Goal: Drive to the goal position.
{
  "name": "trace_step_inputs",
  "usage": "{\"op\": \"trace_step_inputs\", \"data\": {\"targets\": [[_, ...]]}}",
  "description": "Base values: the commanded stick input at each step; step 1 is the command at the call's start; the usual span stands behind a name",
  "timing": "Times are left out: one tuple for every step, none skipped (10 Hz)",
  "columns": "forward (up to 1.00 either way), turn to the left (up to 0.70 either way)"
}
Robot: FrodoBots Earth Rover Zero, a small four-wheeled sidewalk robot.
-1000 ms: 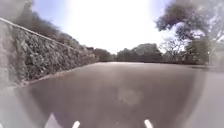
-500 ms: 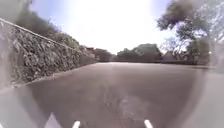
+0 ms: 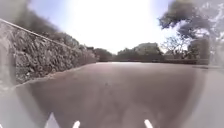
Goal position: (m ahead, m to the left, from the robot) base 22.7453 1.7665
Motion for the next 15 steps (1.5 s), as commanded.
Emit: {"op": "trace_step_inputs", "data": {"targets": [[0.7,0.0],[0.7,0.0],[0.7,0.0],[0.7,0.0],[0.7,0.0],[0.7,0.0],[0.7,0.0],[0.7,0.0],[0.7,0.0],[0.7,0.0],[0.7,0.0],[0.7,0.0],[0.7,0.0],[0.7,0.0],[0.7,0.0]]}}
